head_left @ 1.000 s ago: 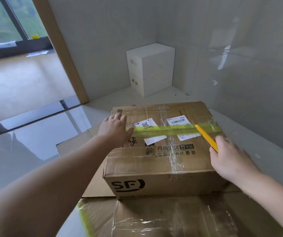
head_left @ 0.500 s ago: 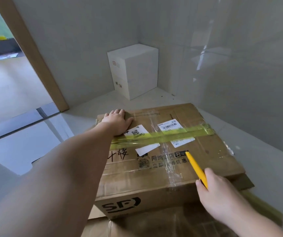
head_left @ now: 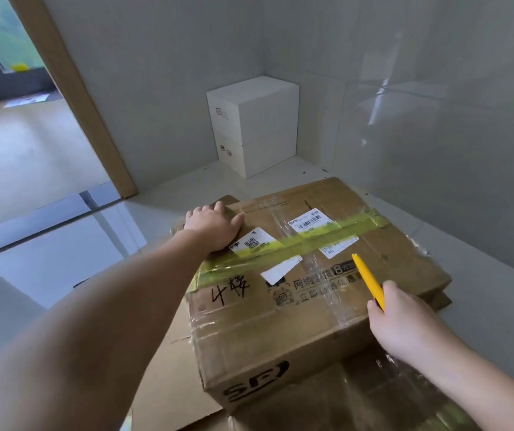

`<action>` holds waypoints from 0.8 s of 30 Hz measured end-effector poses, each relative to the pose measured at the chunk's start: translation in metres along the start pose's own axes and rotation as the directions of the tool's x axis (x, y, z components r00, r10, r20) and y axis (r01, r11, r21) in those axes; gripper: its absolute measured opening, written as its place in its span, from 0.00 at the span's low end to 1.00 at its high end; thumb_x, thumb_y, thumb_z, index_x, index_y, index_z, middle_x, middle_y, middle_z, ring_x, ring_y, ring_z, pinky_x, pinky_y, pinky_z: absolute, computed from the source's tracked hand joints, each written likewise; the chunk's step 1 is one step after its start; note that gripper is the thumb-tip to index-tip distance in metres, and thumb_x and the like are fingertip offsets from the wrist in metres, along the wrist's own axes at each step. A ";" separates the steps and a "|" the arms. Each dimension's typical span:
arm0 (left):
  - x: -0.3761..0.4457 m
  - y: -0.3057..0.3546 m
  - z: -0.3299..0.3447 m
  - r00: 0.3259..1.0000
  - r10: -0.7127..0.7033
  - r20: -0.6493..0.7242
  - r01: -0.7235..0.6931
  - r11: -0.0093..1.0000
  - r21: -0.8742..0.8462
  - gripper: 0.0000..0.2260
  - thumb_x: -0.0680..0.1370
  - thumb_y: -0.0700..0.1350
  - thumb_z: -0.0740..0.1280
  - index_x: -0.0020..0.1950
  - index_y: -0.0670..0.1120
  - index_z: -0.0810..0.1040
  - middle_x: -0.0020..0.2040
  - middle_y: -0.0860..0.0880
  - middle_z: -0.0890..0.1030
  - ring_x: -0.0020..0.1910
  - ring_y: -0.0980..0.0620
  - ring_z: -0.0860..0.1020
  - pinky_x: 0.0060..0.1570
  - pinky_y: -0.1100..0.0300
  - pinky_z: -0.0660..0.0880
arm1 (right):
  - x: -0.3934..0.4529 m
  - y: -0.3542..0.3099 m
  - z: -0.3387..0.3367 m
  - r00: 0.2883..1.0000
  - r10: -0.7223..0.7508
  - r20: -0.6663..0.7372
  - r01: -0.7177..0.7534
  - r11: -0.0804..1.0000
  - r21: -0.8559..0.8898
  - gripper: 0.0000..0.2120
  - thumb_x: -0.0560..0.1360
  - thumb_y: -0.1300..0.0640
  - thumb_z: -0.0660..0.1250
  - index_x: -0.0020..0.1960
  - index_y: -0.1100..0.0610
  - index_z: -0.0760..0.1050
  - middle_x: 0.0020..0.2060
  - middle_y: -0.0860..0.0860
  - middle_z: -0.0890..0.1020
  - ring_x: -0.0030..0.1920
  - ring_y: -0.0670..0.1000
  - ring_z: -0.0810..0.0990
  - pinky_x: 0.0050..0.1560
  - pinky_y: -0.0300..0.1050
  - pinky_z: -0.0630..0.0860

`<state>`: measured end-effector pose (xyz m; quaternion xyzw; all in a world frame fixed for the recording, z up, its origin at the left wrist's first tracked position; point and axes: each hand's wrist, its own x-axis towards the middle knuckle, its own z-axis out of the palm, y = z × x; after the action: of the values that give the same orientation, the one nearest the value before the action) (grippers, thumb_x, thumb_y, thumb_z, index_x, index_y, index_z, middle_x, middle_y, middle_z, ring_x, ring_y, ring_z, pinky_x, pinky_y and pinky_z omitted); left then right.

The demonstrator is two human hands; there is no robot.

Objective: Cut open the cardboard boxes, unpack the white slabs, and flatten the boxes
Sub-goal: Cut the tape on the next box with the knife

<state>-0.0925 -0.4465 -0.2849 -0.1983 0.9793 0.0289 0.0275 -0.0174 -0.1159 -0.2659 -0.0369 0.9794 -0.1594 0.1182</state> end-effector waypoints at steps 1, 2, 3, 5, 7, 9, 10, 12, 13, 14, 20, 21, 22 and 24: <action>-0.008 -0.003 0.001 0.999 -0.039 0.010 0.039 0.999 0.014 0.35 0.75 0.69 0.45 0.71 0.46 0.63 0.67 0.41 0.71 0.67 0.40 0.67 0.66 0.46 0.61 | 0.010 -0.001 -0.001 1.000 0.017 -0.010 -0.016 1.000 0.003 0.11 0.80 0.52 0.56 0.41 0.54 0.61 0.34 0.49 0.70 0.36 0.53 0.73 0.32 0.45 0.65; -0.018 -0.006 0.003 0.998 -0.066 0.018 0.065 0.997 0.039 0.37 0.74 0.70 0.45 0.72 0.47 0.61 0.68 0.41 0.71 0.67 0.40 0.67 0.65 0.45 0.62 | 0.021 -0.003 -0.001 0.999 0.038 -0.015 -0.037 0.999 0.022 0.09 0.80 0.53 0.56 0.43 0.55 0.62 0.35 0.49 0.70 0.38 0.55 0.73 0.33 0.45 0.65; -0.028 -0.008 0.005 0.997 -0.081 0.020 0.080 0.995 0.061 0.38 0.73 0.72 0.45 0.73 0.47 0.60 0.68 0.41 0.70 0.67 0.40 0.66 0.65 0.45 0.63 | 0.032 -0.005 -0.002 0.998 0.062 -0.017 -0.061 0.996 0.062 0.08 0.80 0.53 0.57 0.45 0.56 0.63 0.37 0.50 0.71 0.40 0.56 0.72 0.35 0.45 0.65; -0.049 -0.013 0.008 0.995 -0.098 0.006 0.098 0.993 0.073 0.39 0.71 0.73 0.46 0.73 0.48 0.60 0.67 0.41 0.70 0.67 0.40 0.67 0.63 0.45 0.65 | 0.053 -0.007 -0.005 0.994 0.110 -0.023 -0.104 0.978 0.181 0.08 0.80 0.54 0.57 0.51 0.59 0.66 0.44 0.54 0.73 0.44 0.58 0.73 0.39 0.44 0.66; -0.070 -0.017 0.010 0.992 -0.122 0.011 0.122 0.991 0.048 0.40 0.71 0.74 0.47 0.73 0.48 0.59 0.66 0.42 0.70 0.65 0.41 0.68 0.60 0.47 0.69 | 0.069 -0.008 -0.008 0.992 0.128 -0.022 -0.117 0.952 0.282 0.11 0.80 0.54 0.58 0.56 0.62 0.68 0.46 0.57 0.73 0.44 0.59 0.73 0.41 0.45 0.67; -0.086 -0.021 0.010 0.990 -0.140 0.021 0.139 0.990 0.007 0.39 0.71 0.74 0.49 0.73 0.49 0.59 0.66 0.43 0.70 0.63 0.41 0.70 0.57 0.48 0.71 | 0.075 -0.008 -0.011 0.993 0.113 -0.021 -0.098 0.929 0.355 0.13 0.80 0.54 0.58 0.57 0.63 0.68 0.42 0.56 0.72 0.40 0.58 0.72 0.38 0.45 0.68; -0.091 -0.024 0.009 0.990 -0.138 0.016 0.138 0.990 -0.014 0.37 0.72 0.73 0.49 0.73 0.50 0.59 0.66 0.43 0.69 0.63 0.42 0.71 0.56 0.49 0.72 | 0.074 -0.008 -0.013 0.994 0.103 -0.023 -0.086 0.915 0.394 0.11 0.80 0.54 0.58 0.55 0.63 0.69 0.40 0.55 0.71 0.37 0.56 0.72 0.35 0.44 0.67; -0.097 -0.030 0.008 0.990 -0.141 -0.007 0.140 0.988 -0.071 0.35 0.73 0.72 0.50 0.73 0.51 0.59 0.67 0.44 0.69 0.63 0.42 0.70 0.57 0.48 0.71 | 0.062 -0.006 -0.017 0.995 0.098 -0.026 -0.071 0.855 0.514 0.08 0.80 0.55 0.59 0.48 0.61 0.68 0.35 0.54 0.69 0.33 0.54 0.69 0.31 0.44 0.64; -0.099 -0.033 0.009 0.986 -0.163 -0.016 0.160 0.980 -0.118 0.35 0.73 0.71 0.50 0.73 0.51 0.58 0.67 0.43 0.68 0.64 0.41 0.70 0.59 0.47 0.70 | 0.053 -0.004 -0.017 0.995 0.100 -0.007 -0.077 0.804 0.589 0.09 0.80 0.56 0.60 0.45 0.60 0.68 0.34 0.54 0.69 0.33 0.53 0.68 0.31 0.44 0.63; -0.101 -0.036 0.012 0.980 -0.197 -0.016 0.192 0.968 -0.164 0.35 0.74 0.70 0.50 0.73 0.50 0.58 0.68 0.43 0.68 0.66 0.41 0.69 0.61 0.47 0.69 | 0.039 -0.003 -0.016 0.995 0.098 0.027 -0.092 0.753 0.651 0.10 0.80 0.56 0.62 0.43 0.60 0.68 0.34 0.54 0.69 0.33 0.53 0.68 0.32 0.44 0.63; -0.105 -0.049 0.024 0.979 -0.203 -0.037 0.191 0.960 -0.207 0.36 0.72 0.71 0.51 0.72 0.49 0.59 0.68 0.43 0.69 0.67 0.42 0.67 0.63 0.46 0.67 | -0.035 0.002 0.012 0.992 -0.058 0.109 -0.028 0.754 0.656 0.10 0.78 0.53 0.63 0.43 0.59 0.72 0.29 0.52 0.70 0.29 0.50 0.68 0.30 0.43 0.66; -0.103 -0.048 0.023 0.979 -0.201 -0.033 0.190 0.959 -0.212 0.36 0.72 0.71 0.51 0.72 0.49 0.60 0.68 0.42 0.69 0.66 0.41 0.67 0.63 0.46 0.67 | -0.036 0.002 0.015 0.992 -0.072 0.107 -0.017 0.750 0.661 0.11 0.78 0.52 0.62 0.43 0.59 0.71 0.29 0.51 0.69 0.28 0.49 0.68 0.29 0.42 0.66; -0.103 -0.045 0.023 0.979 -0.201 -0.029 0.191 0.960 -0.202 0.36 0.71 0.72 0.51 0.71 0.50 0.60 0.67 0.42 0.70 0.66 0.41 0.67 0.62 0.46 0.68 | -0.035 0.001 0.016 0.992 -0.076 0.102 -0.013 0.741 0.672 0.11 0.78 0.53 0.62 0.42 0.59 0.70 0.28 0.50 0.68 0.27 0.48 0.67 0.27 0.41 0.65; -0.104 -0.037 0.022 0.980 -0.200 -0.020 0.193 0.966 -0.172 0.36 0.70 0.73 0.50 0.71 0.52 0.60 0.66 0.42 0.70 0.65 0.40 0.68 0.61 0.45 0.68 | -0.031 -0.002 0.017 0.995 -0.059 0.086 -0.019 0.709 0.705 0.12 0.79 0.53 0.62 0.39 0.57 0.68 0.25 0.47 0.67 0.23 0.45 0.65 0.24 0.39 0.63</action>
<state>0.0186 -0.4387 -0.3019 -0.2965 0.9492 0.1053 -0.0048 0.0164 -0.1198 -0.2746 -0.0076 0.8369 -0.5198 0.1715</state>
